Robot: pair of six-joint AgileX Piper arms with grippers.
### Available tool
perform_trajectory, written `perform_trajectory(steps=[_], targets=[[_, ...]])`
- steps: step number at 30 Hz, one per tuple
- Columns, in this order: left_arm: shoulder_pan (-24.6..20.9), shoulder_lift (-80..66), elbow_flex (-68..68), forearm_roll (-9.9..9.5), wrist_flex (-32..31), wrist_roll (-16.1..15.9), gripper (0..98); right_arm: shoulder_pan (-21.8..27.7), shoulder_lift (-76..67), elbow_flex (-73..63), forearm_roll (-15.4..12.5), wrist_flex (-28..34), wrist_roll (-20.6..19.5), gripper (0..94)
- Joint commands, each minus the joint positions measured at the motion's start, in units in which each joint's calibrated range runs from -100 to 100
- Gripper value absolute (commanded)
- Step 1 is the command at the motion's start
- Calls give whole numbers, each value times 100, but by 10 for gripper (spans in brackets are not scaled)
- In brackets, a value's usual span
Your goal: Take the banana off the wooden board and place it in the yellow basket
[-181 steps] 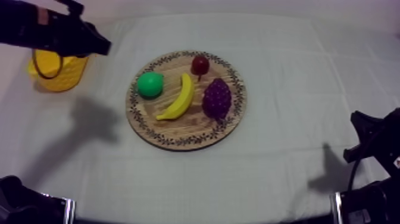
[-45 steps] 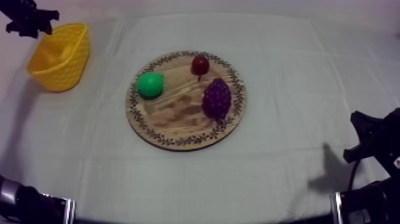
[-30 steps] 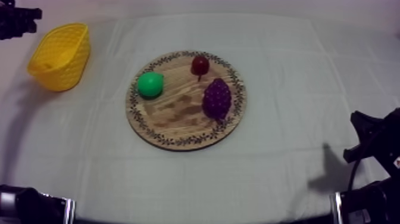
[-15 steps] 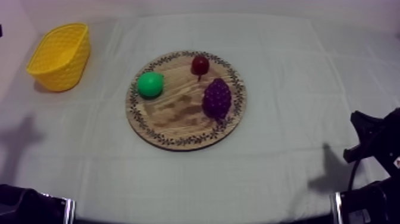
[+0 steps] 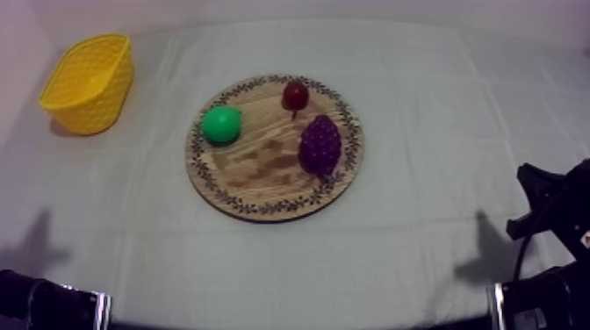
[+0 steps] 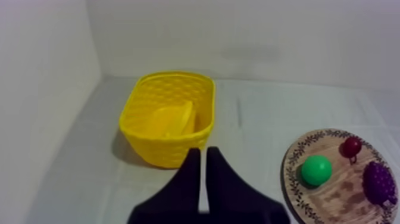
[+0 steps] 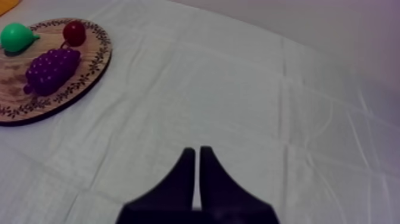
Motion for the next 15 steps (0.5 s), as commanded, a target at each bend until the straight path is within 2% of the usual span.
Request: perform_trajectory(steps=[1,12,15], targets=[[3,-700,469,-6,-11,58,4,-2,-3,2,0,2,2,4],[81,-1532,1534,33,-486,126,1,-8,-3,2,0,2,4,4],[149,-1575,1928,-16,-722,254,1,-9,-3,2,0,2,5,4]])
